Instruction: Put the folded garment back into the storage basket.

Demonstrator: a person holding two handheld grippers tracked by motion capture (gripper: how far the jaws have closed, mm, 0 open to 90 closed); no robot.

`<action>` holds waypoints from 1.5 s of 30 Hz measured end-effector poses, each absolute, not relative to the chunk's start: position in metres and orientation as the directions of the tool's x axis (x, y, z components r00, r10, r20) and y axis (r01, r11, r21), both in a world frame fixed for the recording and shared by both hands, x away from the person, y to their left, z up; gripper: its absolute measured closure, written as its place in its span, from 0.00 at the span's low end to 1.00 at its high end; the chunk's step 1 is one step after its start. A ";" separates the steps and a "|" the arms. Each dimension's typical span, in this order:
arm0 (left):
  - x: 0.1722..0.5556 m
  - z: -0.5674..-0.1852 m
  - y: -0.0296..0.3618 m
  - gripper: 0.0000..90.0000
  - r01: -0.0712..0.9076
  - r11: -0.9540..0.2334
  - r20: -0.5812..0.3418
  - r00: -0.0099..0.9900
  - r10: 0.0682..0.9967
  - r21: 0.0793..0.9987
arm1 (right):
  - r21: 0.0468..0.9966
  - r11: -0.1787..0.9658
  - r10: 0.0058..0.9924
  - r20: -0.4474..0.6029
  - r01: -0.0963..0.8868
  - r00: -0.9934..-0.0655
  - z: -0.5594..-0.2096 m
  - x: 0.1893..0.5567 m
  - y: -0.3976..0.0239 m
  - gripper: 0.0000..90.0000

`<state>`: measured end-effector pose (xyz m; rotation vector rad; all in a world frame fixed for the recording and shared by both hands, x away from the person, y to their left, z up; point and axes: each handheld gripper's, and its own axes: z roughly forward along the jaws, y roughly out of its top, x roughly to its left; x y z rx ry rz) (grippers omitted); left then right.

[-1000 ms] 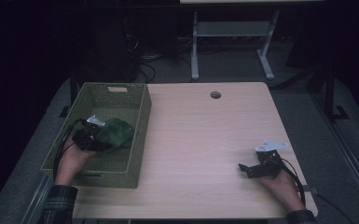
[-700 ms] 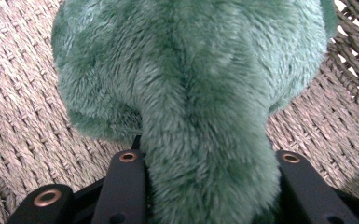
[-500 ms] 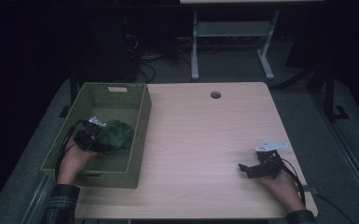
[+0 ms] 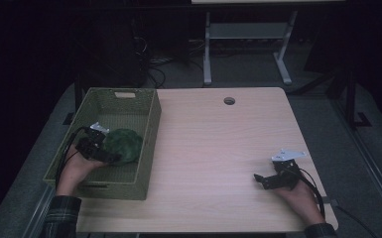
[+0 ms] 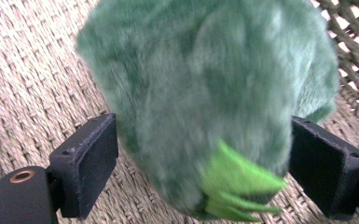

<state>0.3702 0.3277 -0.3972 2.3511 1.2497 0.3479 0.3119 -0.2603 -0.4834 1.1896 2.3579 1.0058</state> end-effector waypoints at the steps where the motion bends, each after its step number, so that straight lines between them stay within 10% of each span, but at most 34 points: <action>1: 0.370 -0.394 0.328 0.14 0.710 -0.493 0.009 0.566 0.824 0.503 | 0.710 0.407 0.796 0.033 0.575 -0.605 -0.483 0.312 -0.260 0.04; 26: 0.365 -0.320 0.253 0.15 0.556 -0.531 0.012 0.683 0.730 0.640 | 0.710 0.408 0.795 0.032 0.574 -0.605 -0.483 0.312 -0.260 0.04; 45: 0.341 -0.332 0.150 0.15 0.438 -0.517 -0.017 0.775 0.632 0.735 | 0.710 0.407 0.796 0.033 0.575 -0.605 -0.483 0.312 -0.260 0.04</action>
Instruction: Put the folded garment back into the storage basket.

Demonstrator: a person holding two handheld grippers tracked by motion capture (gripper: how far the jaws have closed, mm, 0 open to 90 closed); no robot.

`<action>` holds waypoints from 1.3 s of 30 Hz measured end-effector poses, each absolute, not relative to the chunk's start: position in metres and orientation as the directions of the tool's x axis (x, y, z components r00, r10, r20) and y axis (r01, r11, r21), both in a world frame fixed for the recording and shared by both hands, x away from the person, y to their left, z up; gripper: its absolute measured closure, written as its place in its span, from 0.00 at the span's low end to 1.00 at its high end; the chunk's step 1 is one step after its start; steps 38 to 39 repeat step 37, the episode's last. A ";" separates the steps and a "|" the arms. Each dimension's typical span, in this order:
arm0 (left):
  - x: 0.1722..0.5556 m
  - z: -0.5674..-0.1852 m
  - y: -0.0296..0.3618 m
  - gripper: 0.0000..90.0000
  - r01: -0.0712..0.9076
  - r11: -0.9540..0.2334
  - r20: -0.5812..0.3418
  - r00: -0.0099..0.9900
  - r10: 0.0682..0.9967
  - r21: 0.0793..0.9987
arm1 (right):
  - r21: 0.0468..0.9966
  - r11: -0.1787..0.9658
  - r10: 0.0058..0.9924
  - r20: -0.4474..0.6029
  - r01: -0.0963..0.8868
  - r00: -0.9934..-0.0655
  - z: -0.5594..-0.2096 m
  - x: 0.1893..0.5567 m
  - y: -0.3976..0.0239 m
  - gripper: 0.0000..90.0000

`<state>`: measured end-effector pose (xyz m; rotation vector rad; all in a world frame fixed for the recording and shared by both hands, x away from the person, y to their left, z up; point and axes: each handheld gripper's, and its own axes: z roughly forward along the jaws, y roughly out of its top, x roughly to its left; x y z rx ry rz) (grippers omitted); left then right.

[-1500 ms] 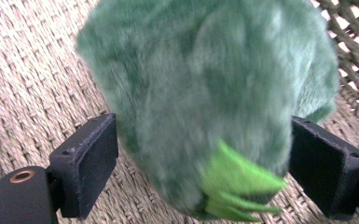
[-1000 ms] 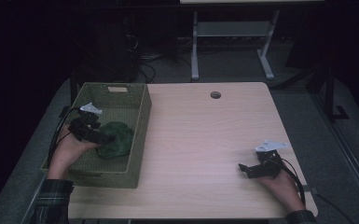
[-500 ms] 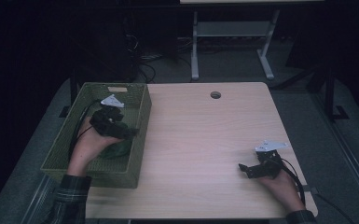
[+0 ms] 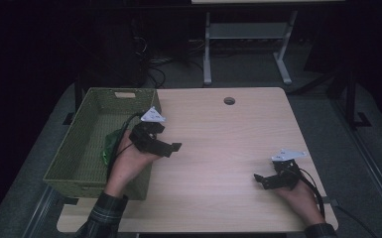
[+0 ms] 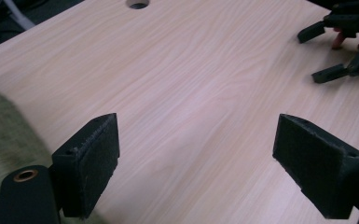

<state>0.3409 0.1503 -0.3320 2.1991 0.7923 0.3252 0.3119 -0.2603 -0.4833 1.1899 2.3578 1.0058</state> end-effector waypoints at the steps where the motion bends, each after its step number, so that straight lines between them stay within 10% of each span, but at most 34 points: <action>1: 0.339 -0.336 0.145 0.15 0.439 -0.518 -0.022 0.777 0.629 0.734 | 0.710 0.407 0.796 0.033 0.575 -0.605 -0.483 0.312 -0.260 0.04; 39: 0.316 -0.472 0.099 0.15 0.440 -0.587 -0.004 0.802 0.597 0.680 | 0.710 0.407 0.795 0.034 0.575 -0.605 -0.483 0.312 -0.260 0.04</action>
